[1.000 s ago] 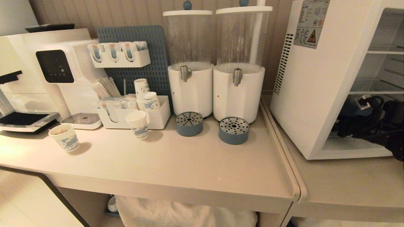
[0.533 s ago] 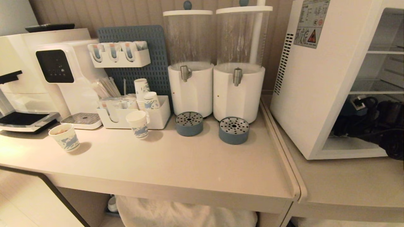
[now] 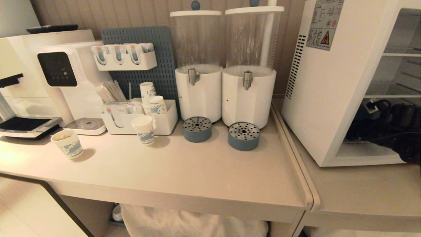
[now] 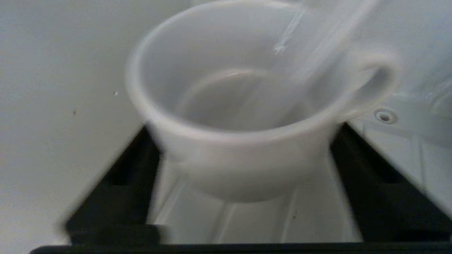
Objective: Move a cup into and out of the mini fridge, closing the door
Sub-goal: Take the ceramic cup out of the freezer
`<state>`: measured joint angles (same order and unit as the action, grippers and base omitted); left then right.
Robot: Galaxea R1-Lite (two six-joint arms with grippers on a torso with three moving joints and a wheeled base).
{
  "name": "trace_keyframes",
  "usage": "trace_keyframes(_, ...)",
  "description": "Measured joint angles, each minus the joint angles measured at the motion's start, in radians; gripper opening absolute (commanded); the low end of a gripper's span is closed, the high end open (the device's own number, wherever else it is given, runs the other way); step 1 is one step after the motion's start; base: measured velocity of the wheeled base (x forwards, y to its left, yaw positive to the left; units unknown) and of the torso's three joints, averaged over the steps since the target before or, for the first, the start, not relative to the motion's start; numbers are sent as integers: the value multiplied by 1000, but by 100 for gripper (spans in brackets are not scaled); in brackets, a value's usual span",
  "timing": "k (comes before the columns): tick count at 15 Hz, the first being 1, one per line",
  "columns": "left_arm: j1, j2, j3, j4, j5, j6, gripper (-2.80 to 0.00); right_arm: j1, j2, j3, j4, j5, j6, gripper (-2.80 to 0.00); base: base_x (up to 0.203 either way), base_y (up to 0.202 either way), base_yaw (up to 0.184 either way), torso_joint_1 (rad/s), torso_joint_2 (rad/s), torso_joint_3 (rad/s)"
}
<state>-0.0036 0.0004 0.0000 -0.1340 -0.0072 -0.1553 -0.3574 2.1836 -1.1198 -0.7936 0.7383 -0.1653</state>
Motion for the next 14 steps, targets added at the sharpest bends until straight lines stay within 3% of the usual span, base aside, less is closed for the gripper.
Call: trace_keyframes(14,1,0,0,0,0,0,-280,-2,-88,115,10,10,16,-280,0,0,0,0,0,0)
